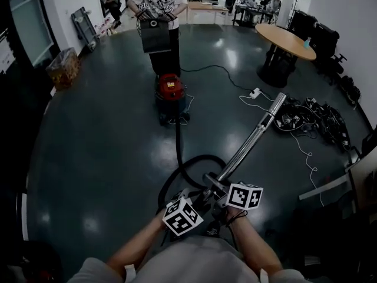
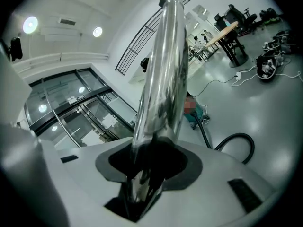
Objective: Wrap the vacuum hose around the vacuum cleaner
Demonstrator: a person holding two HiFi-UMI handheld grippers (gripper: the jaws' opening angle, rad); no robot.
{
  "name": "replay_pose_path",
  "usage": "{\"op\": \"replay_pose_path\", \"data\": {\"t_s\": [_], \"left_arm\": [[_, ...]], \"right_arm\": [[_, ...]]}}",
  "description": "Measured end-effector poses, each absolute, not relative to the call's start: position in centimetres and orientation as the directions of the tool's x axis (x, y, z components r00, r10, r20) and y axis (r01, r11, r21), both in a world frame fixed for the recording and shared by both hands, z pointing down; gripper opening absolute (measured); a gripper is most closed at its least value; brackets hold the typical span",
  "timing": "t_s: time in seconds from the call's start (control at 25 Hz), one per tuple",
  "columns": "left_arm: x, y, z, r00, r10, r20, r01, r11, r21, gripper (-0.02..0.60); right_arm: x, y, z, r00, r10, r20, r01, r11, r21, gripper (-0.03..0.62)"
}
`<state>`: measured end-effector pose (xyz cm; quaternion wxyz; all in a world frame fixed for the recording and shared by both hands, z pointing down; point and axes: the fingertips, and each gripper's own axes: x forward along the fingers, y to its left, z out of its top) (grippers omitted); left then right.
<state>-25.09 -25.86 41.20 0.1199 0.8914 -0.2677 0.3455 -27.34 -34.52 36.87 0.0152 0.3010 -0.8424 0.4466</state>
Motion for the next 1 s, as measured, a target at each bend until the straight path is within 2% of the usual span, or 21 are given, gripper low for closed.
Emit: {"op": "replay_pose_path", "data": {"t_s": [0.28,0.6,0.84,1.0], "left_arm": [[-24.5,-28.0,39.4,0.584,-0.414,0.698,-0.599,-0.8,0.028,0.233],[-21.9,-33.6,36.1,0.501,-0.553,0.666,-0.609,-0.772,-0.184,0.233],[-16.9,-38.0,32.8,0.486,-0.62,0.617,-0.515,-0.773,-0.371,0.232],[-15.2,-39.8,29.8,0.515,-0.641,0.569,-0.488,-0.765,-0.42,0.232]], "right_arm": [[-20.3,-37.7,39.1,-0.801,-0.48,0.357,-0.566,0.416,-0.711,0.144],[-15.9,-40.2,39.1,-0.817,-0.369,0.443,-0.576,0.559,-0.597,0.143],[-13.9,-40.4,38.8,-0.815,-0.287,0.504,-0.541,0.689,-0.482,0.143],[-13.7,-40.1,39.1,-0.793,-0.235,0.562,-0.513,0.755,-0.408,0.141]]}}
